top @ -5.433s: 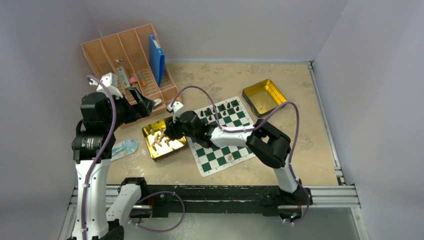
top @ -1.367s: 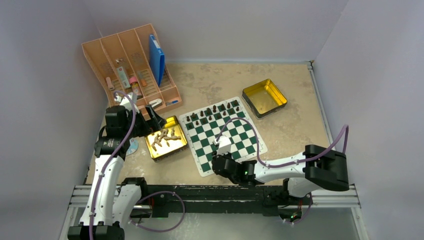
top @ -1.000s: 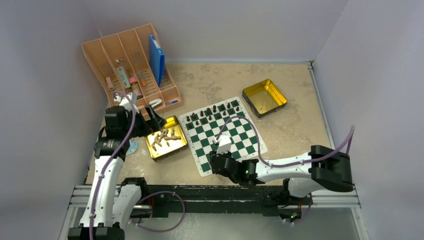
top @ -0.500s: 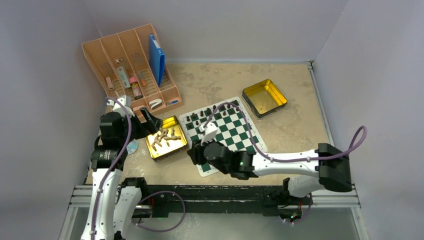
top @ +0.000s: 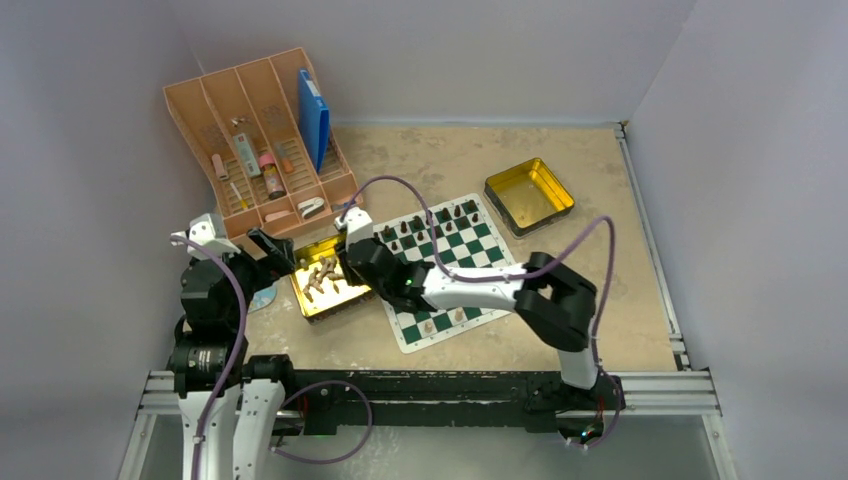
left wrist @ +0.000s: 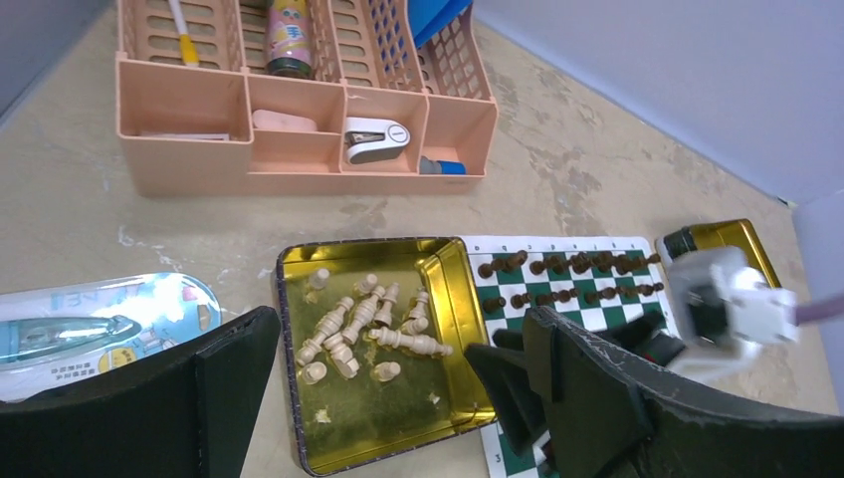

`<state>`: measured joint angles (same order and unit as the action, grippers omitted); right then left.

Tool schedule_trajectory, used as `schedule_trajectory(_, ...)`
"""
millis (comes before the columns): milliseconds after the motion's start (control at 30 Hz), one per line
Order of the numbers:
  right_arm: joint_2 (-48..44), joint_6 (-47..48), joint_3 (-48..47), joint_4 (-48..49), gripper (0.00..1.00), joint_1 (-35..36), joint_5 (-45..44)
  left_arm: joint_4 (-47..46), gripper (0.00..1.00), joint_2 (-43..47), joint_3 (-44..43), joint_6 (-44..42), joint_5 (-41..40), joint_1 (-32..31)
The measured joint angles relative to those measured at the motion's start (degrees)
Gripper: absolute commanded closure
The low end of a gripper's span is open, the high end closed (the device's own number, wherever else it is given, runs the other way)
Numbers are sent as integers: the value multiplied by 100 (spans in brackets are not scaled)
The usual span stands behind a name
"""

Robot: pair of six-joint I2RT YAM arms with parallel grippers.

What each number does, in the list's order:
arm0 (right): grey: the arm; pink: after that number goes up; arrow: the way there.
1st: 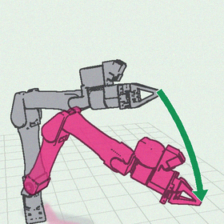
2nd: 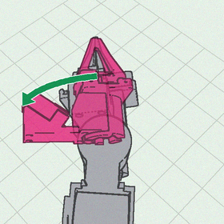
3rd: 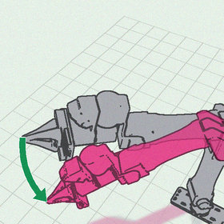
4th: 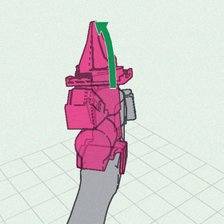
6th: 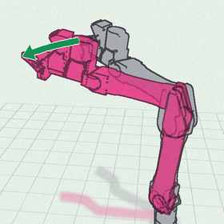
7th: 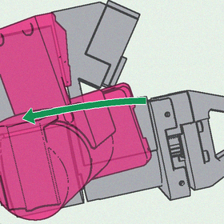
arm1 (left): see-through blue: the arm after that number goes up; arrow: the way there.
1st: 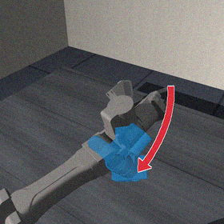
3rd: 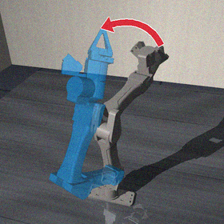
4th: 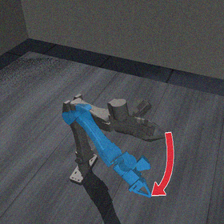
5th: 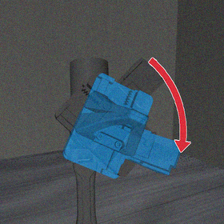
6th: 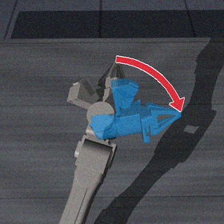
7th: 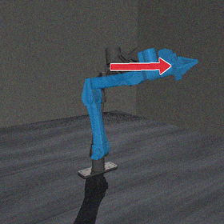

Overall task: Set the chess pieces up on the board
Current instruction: Pick up the chess piece from the storage box.

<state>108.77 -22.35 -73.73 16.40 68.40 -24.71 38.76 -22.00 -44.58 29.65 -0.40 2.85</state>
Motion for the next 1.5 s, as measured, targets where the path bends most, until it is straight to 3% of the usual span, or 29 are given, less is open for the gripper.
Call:
schedule_trajectory(200, 1043, 361, -894, -162, 65, -105, -2, 33, 7, 4, 0, 39, -153, 57)
schedule_trajectory(467, 1593, 516, -1445, -378, 66, -170, 24, 39, 7, 33, 0, 83, -197, 90)
schedule_trajectory(800, 1912, 592, -1659, -564, 68, -201, -133, 39, 7, 35, 0, 92, -197, 96)
schedule_trajectory(1200, 1958, 658, -1657, -570, 86, -221, -118, 39, 7, 35, 0, 118, -197, 116)
schedule_trajectory(1500, 1690, 699, -1486, -573, 87, -223, -66, 37, 7, 33, 0, 118, -136, 116)
